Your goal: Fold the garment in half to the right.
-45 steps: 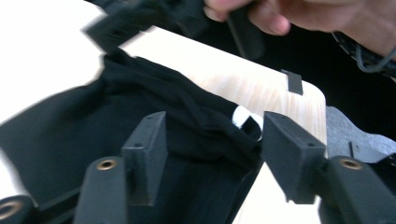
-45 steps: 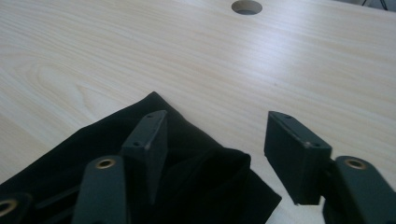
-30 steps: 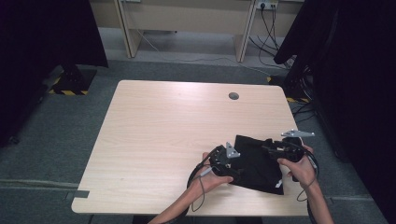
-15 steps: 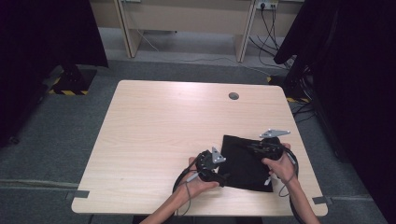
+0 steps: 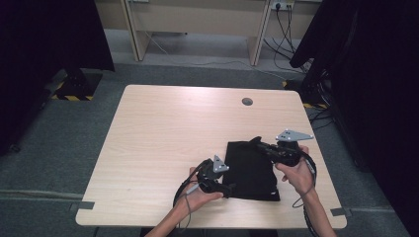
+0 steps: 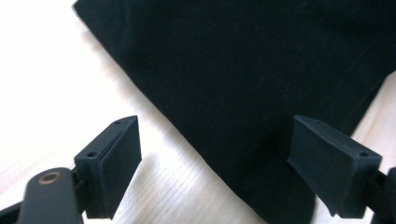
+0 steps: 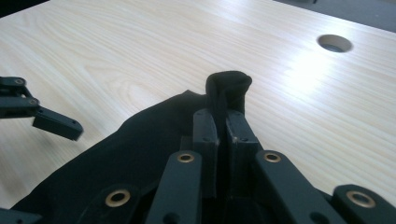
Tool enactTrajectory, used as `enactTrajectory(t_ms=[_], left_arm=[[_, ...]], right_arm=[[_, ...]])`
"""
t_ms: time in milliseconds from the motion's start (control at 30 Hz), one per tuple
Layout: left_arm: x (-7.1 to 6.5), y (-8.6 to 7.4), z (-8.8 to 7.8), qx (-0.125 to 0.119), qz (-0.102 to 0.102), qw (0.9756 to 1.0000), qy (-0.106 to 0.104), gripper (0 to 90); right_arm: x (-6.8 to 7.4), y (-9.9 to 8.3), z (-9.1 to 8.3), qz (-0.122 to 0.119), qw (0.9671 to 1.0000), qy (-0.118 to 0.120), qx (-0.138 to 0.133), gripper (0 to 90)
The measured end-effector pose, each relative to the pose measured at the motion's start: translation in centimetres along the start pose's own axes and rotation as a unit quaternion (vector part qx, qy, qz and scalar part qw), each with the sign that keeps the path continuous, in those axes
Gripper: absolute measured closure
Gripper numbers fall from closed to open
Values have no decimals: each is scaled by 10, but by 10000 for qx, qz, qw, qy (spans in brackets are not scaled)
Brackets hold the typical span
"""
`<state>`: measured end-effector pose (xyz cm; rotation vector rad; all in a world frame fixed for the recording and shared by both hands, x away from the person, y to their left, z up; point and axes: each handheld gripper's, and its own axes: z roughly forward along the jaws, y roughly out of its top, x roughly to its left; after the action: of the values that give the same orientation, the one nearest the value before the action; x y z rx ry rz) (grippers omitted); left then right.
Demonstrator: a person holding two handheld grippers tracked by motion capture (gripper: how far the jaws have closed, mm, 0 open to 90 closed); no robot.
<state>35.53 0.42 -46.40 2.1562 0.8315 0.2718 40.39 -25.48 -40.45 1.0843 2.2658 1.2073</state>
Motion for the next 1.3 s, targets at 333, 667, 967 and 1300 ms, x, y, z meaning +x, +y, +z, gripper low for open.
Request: enactTrajectory(t_ms=[333, 667, 967, 1300], left_arm=[[8, 4, 3, -56, -175, 9998, -69, 157], [21, 3, 3, -24, -282, 9995, 170, 147], [23, -11, -14, -14, -215, 9997, 92, 136], [43, -42, -44, 83, -288, 9990, 339, 134]], right_arm=[[-38, -55, 29, 1083, 9931, -109, 427, 749], [-39, -57, 30, 888, 9944, -322, 482, 589], [-20, -39, -3, 356, 9970, -628, 279, 397], [9, -50, -13, -34, 9988, -256, 416, 373]])
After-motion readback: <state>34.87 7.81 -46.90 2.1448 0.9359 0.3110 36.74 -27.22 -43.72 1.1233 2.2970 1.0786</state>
